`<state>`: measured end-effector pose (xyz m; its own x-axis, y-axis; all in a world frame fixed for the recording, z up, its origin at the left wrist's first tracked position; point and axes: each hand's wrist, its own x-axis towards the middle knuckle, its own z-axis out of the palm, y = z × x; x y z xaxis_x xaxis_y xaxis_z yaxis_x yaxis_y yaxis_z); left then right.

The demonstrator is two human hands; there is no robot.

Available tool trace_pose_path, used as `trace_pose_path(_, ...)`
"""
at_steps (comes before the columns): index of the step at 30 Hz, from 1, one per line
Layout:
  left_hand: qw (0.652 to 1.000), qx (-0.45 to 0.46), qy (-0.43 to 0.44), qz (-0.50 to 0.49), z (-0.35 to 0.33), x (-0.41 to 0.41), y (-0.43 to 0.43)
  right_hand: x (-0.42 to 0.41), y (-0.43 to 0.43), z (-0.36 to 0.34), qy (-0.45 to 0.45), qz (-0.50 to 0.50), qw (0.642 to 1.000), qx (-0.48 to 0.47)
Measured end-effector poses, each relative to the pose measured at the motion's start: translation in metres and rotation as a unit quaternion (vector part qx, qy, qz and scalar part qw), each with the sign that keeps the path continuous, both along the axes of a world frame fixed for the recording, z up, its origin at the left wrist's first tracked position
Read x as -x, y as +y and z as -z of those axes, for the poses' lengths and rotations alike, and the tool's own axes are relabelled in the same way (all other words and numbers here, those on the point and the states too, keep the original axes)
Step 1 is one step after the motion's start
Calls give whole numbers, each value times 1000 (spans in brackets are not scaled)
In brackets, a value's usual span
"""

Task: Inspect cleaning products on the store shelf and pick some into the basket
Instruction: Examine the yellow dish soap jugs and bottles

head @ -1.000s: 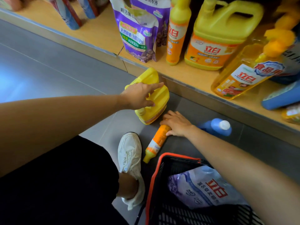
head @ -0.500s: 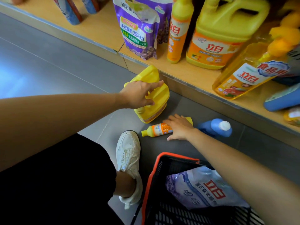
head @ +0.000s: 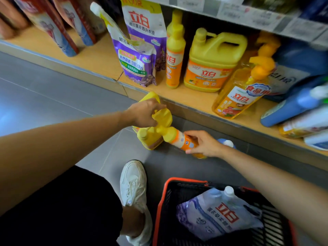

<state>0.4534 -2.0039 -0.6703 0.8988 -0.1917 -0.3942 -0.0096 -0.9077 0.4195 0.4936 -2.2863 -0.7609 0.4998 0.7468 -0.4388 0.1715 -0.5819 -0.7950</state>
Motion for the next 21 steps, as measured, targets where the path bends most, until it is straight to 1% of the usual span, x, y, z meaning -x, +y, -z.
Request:
trace_pose_path(2, 995, 87, -5, -39, -16, -6, -5, 2, -3, -20, 58, 66, 994, -60)
trace_pose_path(4, 974, 207, 11, -96, -33, -9, -14, 3, -1, -39, 109, 128, 980, -102)
trace_pose_path(7, 919, 359, 33, -159, -59, -13, -33, 2, 6, -65, 162, 201, 954, -151)
trace_pose_path(10, 859, 468, 45, -204, -80, -17, -44, 2, 11, -87, 222, 210, 931, -198)
trace_pose_path(12, 837, 496, 40, -227, -90, -19, -45, 2, 13, -98, 276, 206, 913, -219)
trace_pose_path(14, 834, 496, 17, -241, -96, -22, -46, 3, 15, -103, 304, 213, 899, -233)
trace_pose_path(15, 834, 492, 1, -249, -99, -23, -47, 3, 16, -105, 304, 216, 898, -235)
trace_pose_path(17, 832, 483, -41, -270, -100, -23, -49, 2, 21, -107, 265, 225, 909, -229)
trace_pose_path(19, 835, 463, -98, -282, -99, -23, -51, 0, 27, -107, 189, 255, 922, -223)
trace_pose_path(21, 835, 449, -131, -289, -98, -25, -48, -2, 33, -106, 141, 290, 917, -235)
